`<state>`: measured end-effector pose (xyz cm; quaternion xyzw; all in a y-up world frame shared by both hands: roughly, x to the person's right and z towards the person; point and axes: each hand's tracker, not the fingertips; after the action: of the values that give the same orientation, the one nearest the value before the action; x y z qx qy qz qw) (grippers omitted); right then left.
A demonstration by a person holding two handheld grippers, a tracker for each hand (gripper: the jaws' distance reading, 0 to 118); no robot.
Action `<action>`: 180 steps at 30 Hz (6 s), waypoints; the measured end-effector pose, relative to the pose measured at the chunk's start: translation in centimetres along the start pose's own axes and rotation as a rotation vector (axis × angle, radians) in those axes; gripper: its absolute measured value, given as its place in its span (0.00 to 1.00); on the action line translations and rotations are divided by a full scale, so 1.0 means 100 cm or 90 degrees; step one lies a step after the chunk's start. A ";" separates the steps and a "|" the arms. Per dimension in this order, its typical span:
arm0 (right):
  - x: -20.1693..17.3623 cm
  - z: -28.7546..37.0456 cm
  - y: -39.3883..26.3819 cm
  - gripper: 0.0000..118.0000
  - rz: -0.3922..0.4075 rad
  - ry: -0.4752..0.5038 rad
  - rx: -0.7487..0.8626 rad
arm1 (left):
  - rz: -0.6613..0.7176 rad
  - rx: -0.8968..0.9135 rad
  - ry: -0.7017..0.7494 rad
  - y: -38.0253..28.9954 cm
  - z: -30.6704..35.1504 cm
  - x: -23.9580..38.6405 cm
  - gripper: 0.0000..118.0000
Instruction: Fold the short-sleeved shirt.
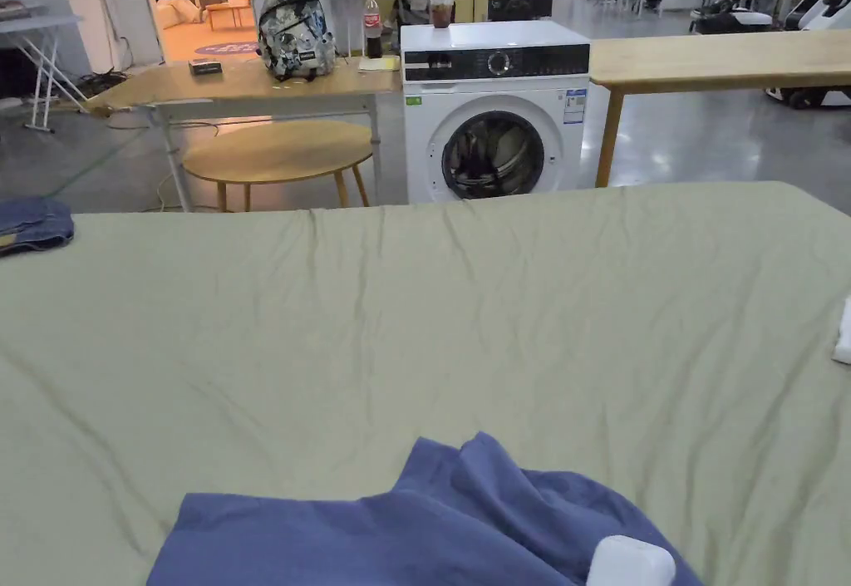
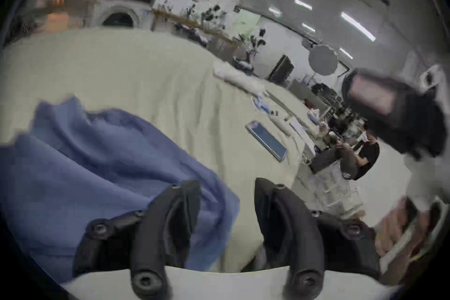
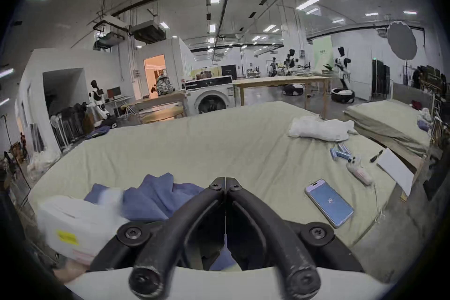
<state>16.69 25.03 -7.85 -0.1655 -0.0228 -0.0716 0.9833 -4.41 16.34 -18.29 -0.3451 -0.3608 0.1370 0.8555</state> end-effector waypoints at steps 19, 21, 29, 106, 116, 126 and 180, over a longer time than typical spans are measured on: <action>-0.071 -0.029 0.008 0.00 0.053 0.176 -0.010 | -0.094 0.331 0.560 0.004 0.347 -0.052 0.00; -0.075 -0.030 0.006 0.00 0.056 0.175 -0.012 | -0.087 0.331 0.562 0.006 0.349 -0.062 0.00; -0.067 -0.027 -0.004 0.00 0.072 0.166 -0.026 | 0.069 0.173 0.430 0.046 0.307 -0.161 0.19; -0.125 -0.235 0.376 0.04 0.038 0.138 0.081 | -0.106 0.452 0.522 0.377 0.399 -0.164 0.00; -0.135 -0.311 0.337 0.04 0.089 0.091 -0.011 | -0.061 0.363 0.514 0.360 0.321 -0.214 0.00; -0.077 -0.304 0.162 0.04 0.063 0.118 -0.125 | 0.056 0.269 0.443 0.180 0.271 -0.259 0.00; -0.051 -0.019 -0.005 0.00 0.055 0.139 -0.063 | -0.027 0.339 0.481 -0.036 0.330 -0.068 0.00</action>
<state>11.67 24.66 -9.84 -0.2056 0.0952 -0.0476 0.9728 -32.73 26.66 -2.77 -0.1319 0.0168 0.0723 0.9885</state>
